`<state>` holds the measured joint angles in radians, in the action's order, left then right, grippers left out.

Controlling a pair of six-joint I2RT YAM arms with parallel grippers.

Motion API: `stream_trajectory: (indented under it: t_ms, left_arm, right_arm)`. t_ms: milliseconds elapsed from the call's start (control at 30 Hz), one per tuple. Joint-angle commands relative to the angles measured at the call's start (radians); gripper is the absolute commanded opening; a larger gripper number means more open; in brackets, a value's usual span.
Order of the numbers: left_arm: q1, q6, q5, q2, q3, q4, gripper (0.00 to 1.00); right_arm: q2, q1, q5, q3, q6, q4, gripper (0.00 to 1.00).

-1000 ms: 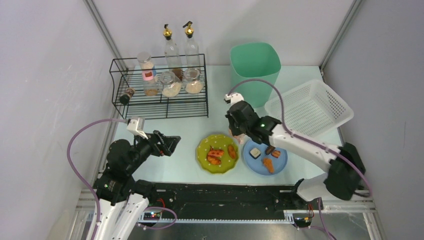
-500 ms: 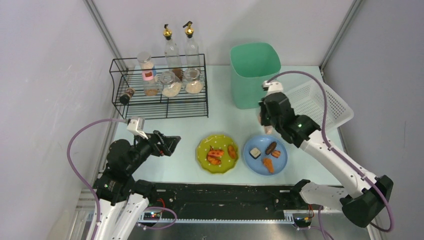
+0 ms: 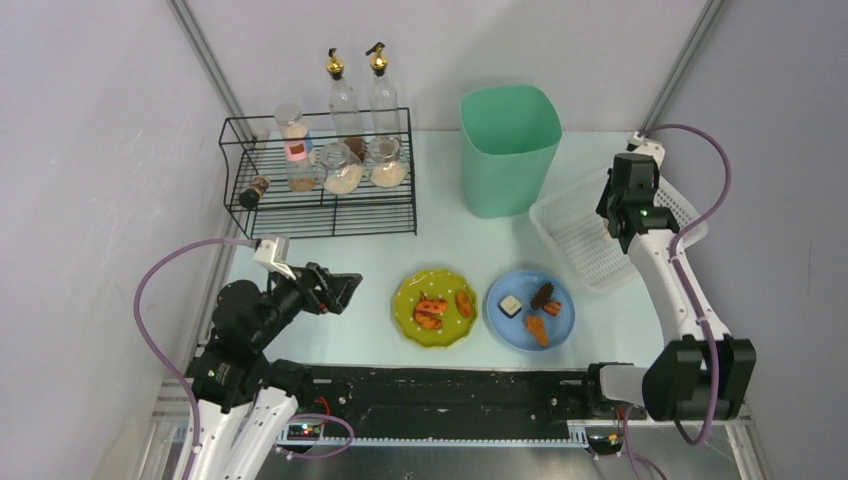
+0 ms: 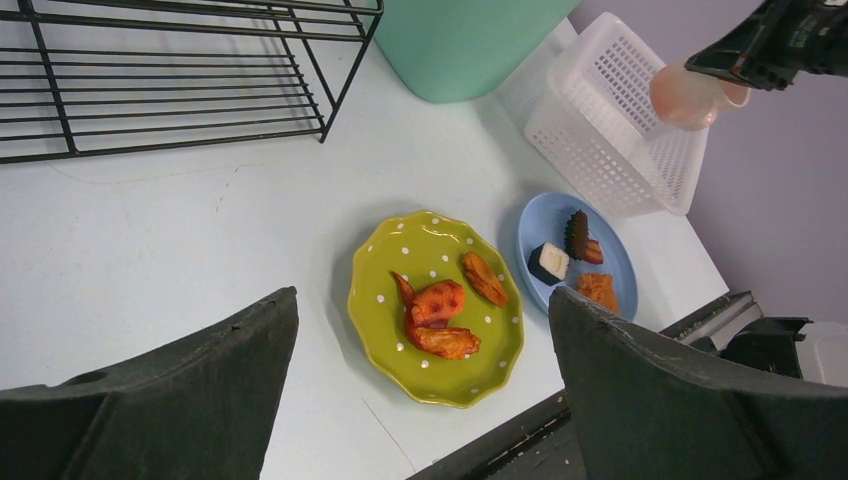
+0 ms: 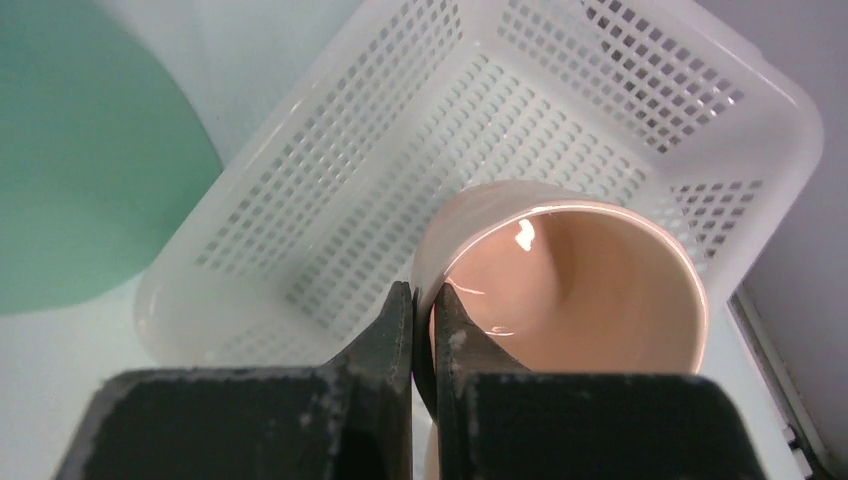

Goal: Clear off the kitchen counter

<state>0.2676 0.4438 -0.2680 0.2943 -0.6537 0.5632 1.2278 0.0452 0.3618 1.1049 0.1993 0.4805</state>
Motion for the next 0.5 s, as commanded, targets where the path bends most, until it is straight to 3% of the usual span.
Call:
stream_trajectory:
  t_ms: [0,133,233,333,467]
  left_arm:
    - [-0.007,-0.004,-0.025,-0.005,0.005,-0.014,0.98]
    - [-0.007,-0.005,-0.031,0.001,0.003,-0.013,0.98]
    - [-0.007,-0.005,-0.032,0.001,0.003,-0.013,0.98]
    - [-0.005,-0.004,-0.033,-0.001,0.003,-0.013,0.98]
    - [-0.005,-0.004,-0.031,0.0,0.003,-0.013,0.98]
  right_arm:
    - [0.086,-0.062,-0.096,0.021,-0.114,-0.243,0.0]
    - [0.189,-0.107,-0.094,0.022,-0.211,-0.378,0.0]
    - [0.241,-0.16,-0.177,0.024,-0.305,-0.463,0.0]
    - [0.313,-0.217,-0.266,0.069,-0.326,-0.437,0.0]
    - [0.402,-0.301,-0.537,0.164,-0.381,-0.34,0.0]
